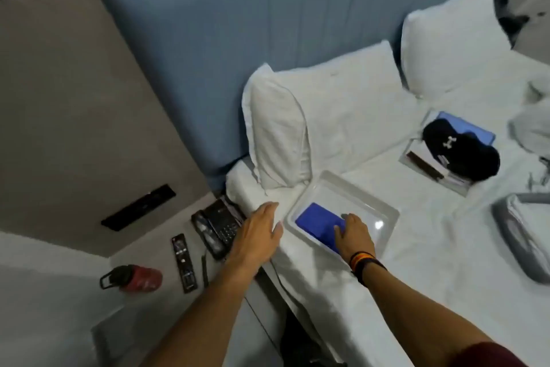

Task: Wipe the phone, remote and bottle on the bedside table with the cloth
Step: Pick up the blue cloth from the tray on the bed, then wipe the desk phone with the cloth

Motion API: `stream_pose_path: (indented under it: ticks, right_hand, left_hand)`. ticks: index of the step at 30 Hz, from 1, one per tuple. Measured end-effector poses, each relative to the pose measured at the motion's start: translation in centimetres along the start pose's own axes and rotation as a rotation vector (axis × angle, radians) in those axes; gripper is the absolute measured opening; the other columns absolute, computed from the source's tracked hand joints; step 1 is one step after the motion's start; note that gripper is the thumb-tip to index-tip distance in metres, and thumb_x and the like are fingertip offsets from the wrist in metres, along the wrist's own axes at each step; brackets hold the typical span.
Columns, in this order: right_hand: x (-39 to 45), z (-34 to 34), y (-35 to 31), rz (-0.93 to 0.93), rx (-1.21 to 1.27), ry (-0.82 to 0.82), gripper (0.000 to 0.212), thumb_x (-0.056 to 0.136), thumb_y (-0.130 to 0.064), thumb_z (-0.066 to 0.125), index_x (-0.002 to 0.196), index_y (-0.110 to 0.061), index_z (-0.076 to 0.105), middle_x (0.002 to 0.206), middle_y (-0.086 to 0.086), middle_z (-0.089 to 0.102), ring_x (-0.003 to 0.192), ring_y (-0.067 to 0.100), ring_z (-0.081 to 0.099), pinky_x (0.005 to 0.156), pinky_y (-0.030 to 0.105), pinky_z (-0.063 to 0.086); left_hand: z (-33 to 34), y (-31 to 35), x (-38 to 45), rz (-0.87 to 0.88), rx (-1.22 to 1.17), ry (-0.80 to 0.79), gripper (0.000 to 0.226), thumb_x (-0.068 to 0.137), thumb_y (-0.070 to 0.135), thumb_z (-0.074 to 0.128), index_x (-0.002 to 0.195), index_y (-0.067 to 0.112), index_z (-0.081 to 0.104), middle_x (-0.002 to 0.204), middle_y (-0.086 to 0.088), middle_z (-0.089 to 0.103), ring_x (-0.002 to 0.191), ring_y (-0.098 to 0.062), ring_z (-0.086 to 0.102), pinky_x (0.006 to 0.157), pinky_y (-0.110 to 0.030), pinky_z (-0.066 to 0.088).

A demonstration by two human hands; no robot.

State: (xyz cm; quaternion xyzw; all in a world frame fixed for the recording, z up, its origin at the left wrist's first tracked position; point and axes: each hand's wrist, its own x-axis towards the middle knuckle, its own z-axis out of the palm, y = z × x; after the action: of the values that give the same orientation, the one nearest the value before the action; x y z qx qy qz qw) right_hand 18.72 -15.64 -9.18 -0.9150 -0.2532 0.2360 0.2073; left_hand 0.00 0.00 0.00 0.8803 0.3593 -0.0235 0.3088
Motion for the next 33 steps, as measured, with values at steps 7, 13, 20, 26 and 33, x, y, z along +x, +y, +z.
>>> stream_pose_path:
  ticks: [7,13,20,26,33]
  right_hand:
    - [5.2,3.9,6.7,0.091,-0.061,-0.138,0.053,0.095,-0.029,0.059,0.142,-0.008,0.045,0.149,0.015,0.048,0.134,0.032,0.045,0.112,0.045,0.04]
    - [6.2,5.7,7.8,0.147,-0.09,-0.024,0.061,0.083,-0.032,0.071,0.137,-0.015,0.049,0.125,0.008,0.058,0.115,0.03,0.055,0.097,0.045,0.051]
    - [7.5,3.8,6.6,0.215,0.315,0.011,0.017,0.07,-0.018,0.073,0.063,-0.009,0.061,0.061,0.005,0.06,0.059,0.021,0.056,0.051,0.023,0.043]
    - [6.3,1.5,1.2,0.303,0.949,-0.119,0.015,0.087,-0.007,0.061,0.099,0.002,0.06,0.091,0.012,0.065,0.083,0.021,0.062,0.076,0.039,0.051]
    - [6.0,7.2,-10.7,0.406,1.232,-0.883,0.04,0.097,-0.02,0.056,0.135,-0.005,0.059,0.137,0.02,0.062,0.127,0.035,0.058,0.11,0.046,0.042]
  left_hand:
    - [12.7,2.4,9.4,-0.037,0.007,-0.195,0.054,0.11,0.02,0.046,0.161,0.008,0.035,0.168,-0.011,0.038,0.153,-0.028,0.041,0.123,-0.035,0.034]
    - [19.7,2.6,14.6,-0.197,0.257,-0.185,0.069,0.109,0.019,0.051,0.165,-0.001,0.015,0.166,-0.02,0.038,0.149,-0.034,0.044,0.122,-0.041,0.038]
    - [18.6,3.9,16.1,-0.223,0.208,-0.095,0.017,0.103,0.019,0.058,0.111,0.01,0.07,0.114,-0.011,0.073,0.117,-0.032,0.062,0.098,-0.039,0.048]
    - [11.0,0.1,14.3,-0.307,-0.536,0.004,0.023,0.084,0.029,0.073,0.079,0.009,0.062,0.092,0.001,0.061,0.09,-0.016,0.057,0.075,-0.031,0.048]
    - [6.5,-14.3,10.7,-0.655,-1.122,0.083,0.039,0.082,0.033,0.082,0.11,0.008,0.071,0.105,-0.01,0.08,0.092,-0.018,0.078,0.077,-0.029,0.059]
